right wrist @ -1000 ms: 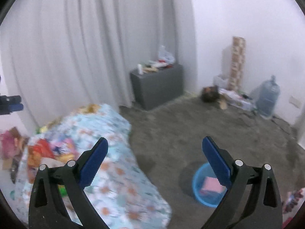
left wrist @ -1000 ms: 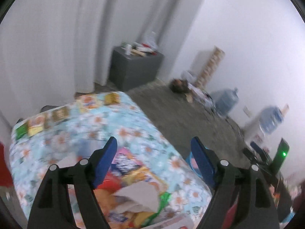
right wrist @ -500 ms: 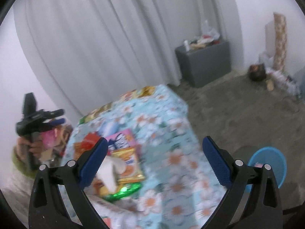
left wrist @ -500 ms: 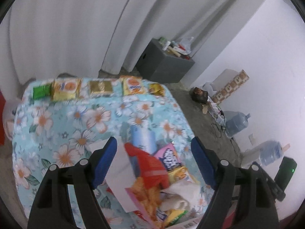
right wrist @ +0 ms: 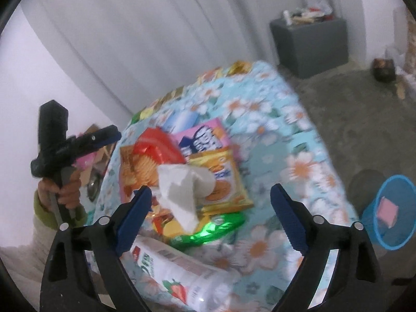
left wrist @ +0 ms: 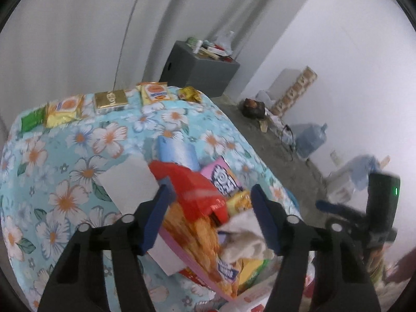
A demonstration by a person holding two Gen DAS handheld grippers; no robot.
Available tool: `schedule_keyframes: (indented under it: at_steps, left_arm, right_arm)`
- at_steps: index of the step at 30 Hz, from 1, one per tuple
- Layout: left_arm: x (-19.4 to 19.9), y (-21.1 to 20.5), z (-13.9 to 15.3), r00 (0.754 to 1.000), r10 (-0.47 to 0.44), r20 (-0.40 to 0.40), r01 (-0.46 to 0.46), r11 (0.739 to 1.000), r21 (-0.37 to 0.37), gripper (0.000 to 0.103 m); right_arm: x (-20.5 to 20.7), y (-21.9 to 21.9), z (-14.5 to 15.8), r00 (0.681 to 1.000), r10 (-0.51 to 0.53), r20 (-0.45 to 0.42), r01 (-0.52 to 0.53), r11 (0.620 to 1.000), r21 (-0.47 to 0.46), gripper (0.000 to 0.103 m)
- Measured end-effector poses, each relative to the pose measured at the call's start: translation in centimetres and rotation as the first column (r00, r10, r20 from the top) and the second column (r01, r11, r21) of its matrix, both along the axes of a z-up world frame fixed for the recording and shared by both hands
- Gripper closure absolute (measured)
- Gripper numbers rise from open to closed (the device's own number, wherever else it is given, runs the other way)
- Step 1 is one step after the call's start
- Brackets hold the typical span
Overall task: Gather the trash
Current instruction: 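Grasp the red wrapper with the left gripper while the right grasps the white tissue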
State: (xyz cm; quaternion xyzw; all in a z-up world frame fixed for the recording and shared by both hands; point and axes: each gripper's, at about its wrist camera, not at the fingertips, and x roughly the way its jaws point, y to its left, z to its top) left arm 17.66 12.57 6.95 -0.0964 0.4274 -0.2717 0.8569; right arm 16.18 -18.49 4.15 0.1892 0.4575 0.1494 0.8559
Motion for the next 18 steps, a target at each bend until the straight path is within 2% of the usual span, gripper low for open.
schedule_keyframes:
  at_steps: [4,6,9,14,18]
  left_arm:
    - [-1.5,-1.5,-0.5,0.997,-0.036,0.068,0.032,0.997,0.065,0.053]
    - [-1.3,-1.9,-1.0,0.997,-0.037,0.068,0.03,0.995,0.096,0.057]
    - [-0.6,-2.4,-1.6,0.997,-0.053,0.059,0.043,0.988,0.149,0.058]
    - [0.8,-3.2,-2.5,0.998,-0.033,0.058,0.015,0.958,0.285,0.058]
    - [2.0,-3.3,-3.2,0.999,-0.018,0.039,0.004,0.947,0.321,0.058]
  right_arm:
    - [1.7,2.0,-1.9,0.997,0.041,-0.062,-0.04,0.999,0.02,0.026]
    - [2.5,2.5,-2.8,0.994,0.056,-0.094,-0.054,0.998,0.021,0.029]
    - [3.8,3.3,-4.2,0.988,0.073,-0.136,-0.071,0.997,0.016,0.033]
    - [4.7,3.7,-5.3,0.982,0.09,-0.166,-0.086,0.996,0.033,0.038]
    - [5.2,3.8,-6.0,0.98,0.091,-0.18,-0.085,0.996,0.039,0.041]
